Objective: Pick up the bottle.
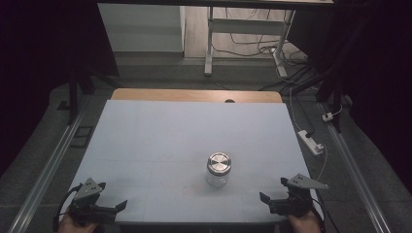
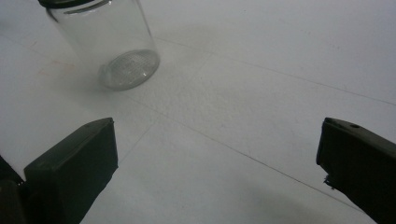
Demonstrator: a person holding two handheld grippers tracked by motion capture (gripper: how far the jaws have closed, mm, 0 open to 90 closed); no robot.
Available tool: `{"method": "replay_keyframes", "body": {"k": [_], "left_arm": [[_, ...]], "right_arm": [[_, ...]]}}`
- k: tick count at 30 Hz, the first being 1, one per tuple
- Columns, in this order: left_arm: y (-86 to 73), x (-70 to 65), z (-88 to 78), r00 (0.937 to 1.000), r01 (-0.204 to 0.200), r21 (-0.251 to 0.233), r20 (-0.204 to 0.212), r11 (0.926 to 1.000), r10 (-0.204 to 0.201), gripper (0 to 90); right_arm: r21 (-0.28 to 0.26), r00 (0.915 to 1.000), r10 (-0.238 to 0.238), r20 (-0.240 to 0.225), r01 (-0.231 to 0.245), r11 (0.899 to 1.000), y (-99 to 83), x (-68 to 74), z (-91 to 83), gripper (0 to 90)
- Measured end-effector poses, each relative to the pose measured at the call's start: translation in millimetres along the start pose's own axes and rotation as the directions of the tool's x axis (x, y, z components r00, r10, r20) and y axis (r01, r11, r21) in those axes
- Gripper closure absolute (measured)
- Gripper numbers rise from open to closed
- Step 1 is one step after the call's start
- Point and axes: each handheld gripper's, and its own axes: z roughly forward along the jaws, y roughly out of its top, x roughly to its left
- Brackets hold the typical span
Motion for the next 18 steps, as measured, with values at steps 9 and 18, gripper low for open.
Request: {"method": "replay_keyframes", "body": {"k": [9,18], "left_arm": [[0.7,-0.2,0.7,0.9999,-0.009,0.006,0.011,0.9999,0.008,0.0],[1.0,-0.6,1.6,0.9999,-0.008,0.015,0.014,0.9999,0.008,0.0]], "right_arm": [[0.026,0.9997,-0.023,-0.01,0.023,0.999,0.7,1.9,2.8,0.0],[0.037,0.9992,-0.037,-0.017,0.038,0.999,1.1,2.8,3.6,0.0]]}}
